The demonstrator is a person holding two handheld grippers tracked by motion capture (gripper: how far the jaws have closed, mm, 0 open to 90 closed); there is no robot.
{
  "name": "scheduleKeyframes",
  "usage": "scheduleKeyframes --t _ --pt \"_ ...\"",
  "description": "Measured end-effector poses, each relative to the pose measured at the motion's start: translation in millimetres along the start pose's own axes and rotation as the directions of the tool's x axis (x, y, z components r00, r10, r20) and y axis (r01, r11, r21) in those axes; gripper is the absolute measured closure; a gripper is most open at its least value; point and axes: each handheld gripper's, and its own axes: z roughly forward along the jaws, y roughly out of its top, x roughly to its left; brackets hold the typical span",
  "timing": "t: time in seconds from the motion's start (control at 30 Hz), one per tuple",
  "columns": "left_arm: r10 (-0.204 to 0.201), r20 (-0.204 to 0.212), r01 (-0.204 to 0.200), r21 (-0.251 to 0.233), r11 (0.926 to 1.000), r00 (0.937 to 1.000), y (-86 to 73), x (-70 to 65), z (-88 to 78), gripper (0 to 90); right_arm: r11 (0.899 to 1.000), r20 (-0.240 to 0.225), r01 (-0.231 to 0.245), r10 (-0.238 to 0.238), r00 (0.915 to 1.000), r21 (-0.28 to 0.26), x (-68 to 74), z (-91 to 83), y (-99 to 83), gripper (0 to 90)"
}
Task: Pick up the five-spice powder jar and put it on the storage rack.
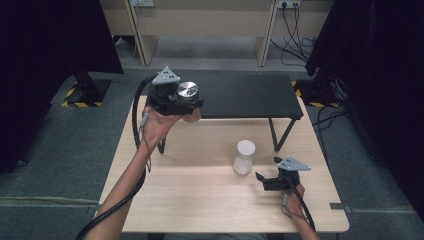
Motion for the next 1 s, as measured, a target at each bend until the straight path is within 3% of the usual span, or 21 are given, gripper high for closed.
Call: scheduleKeyframes --t 0.3,0.43,0.6,0.77,1.0 --pt "-0.026 -0.083 0.027 0.009 0.9996 0.9962 9.9 2.9 6.5 31.0 1.0 0.0 0.001 -0.001 1.0 0.0 0.1 0.0 0.0 1.1" --pt "-0.031 -0.123 0.033 0.021 0.9992 0.9919 14.8 4.2 10.9 31.0 1.0 0.0 0.002 -0.002 1.0 0.0 0.1 0.0 0.0 1.1" --pt "-0.064 -0.149 0.066 0.01 0.9978 0.9868 14.2 9.4 12.8 31.0 1.0 -0.001 0.004 -0.004 1.0 0.0 0.1 -0.1 -0.1 1.0" --pt "-0.076 -0.193 0.082 0.022 0.9964 0.9783 14.8 11.4 15.1 31.0 1.0 -0.001 0.004 -0.004 1.0 -0.001 0.1 -0.1 -0.2 1.1" --pt "-0.082 -0.221 0.09 0.027 0.9955 0.9718 14.4 13.7 18.0 30.9 1.0 -0.002 0.005 -0.005 1.0 -0.001 0.1 -0.1 -0.1 1.1"
